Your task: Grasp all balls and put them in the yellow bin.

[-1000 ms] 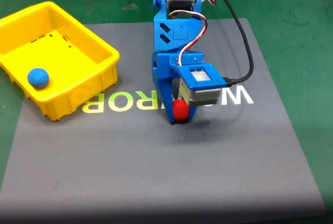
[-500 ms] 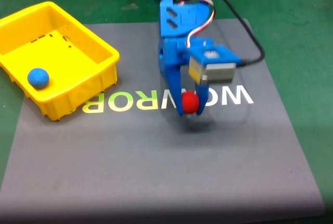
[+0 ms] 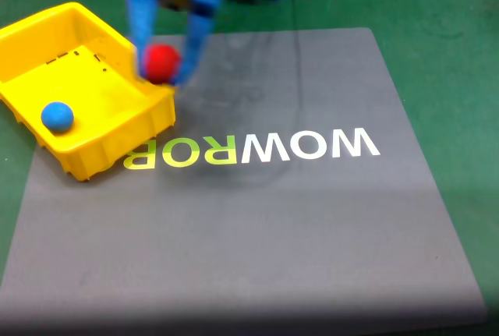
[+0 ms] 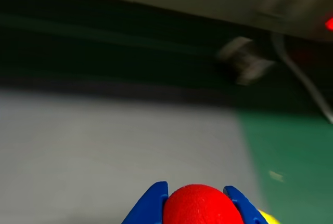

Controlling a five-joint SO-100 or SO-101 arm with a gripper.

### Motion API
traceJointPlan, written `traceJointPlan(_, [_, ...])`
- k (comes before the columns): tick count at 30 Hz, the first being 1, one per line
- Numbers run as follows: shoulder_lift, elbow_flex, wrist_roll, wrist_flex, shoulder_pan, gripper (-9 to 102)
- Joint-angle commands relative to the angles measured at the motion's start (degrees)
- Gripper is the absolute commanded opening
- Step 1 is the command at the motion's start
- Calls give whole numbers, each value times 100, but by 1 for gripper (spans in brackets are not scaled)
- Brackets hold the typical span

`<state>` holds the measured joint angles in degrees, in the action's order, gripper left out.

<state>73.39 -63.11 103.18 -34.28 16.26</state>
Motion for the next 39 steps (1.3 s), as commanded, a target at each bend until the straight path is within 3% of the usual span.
traceJointPlan(1, [747,79,114,-35,633,0])
traceJointPlan(12, [2083,-1995,352,9,1459,0])
traceJointPlan(21, [2461,-2355,264,-18,1450,0])
traceJointPlan(22, [2461,-2355,281,-18,1468,2])
traceJointPlan(25, [2461,-2355,334,-18,1573,29])
traceJointPlan(27, [2461,-2355,369,-35,1652,39])
traceJointPlan(39, [2426,-2338,308,-18,1793,47])
